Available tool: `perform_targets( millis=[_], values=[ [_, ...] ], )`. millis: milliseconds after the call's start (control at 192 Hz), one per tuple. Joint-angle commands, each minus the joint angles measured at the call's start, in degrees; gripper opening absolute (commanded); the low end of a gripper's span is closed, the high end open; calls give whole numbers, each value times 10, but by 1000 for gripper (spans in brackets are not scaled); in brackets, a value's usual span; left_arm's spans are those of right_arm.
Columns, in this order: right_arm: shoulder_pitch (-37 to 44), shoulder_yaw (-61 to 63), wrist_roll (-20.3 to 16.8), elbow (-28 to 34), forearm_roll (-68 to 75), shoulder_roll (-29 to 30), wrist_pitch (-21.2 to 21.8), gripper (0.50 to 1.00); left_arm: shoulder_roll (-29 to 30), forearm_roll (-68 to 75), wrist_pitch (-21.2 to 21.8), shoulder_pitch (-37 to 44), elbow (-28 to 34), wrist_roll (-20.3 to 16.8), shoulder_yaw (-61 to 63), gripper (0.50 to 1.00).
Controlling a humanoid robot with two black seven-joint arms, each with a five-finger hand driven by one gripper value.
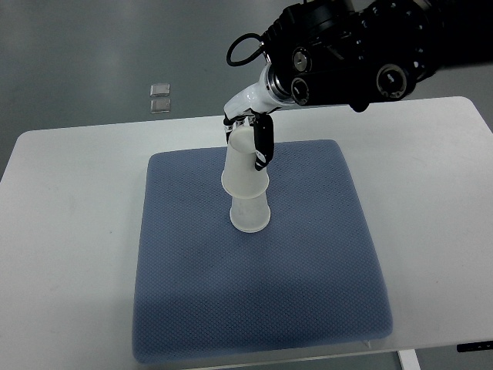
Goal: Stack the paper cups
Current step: 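Lower the held cup onto the upside-down cup on the mat, then open the right hand and lift it off the stacked cups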
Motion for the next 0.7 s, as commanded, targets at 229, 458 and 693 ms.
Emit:
perform_targets(
  millis=[229, 458, 693],
  values=[
    [-12, -4, 0, -3, -1, 11, -14, 789, 0, 0, 0, 0, 0, 0, -1, 1000],
    [-20, -5, 0, -9, -2, 11, -14, 793, 0, -1, 0, 0, 1, 0, -1, 1000],
    [-25, -9, 0, -10, -2, 11, -14, 799, 0, -1, 0, 0, 1, 0, -1, 1000]
  ],
)
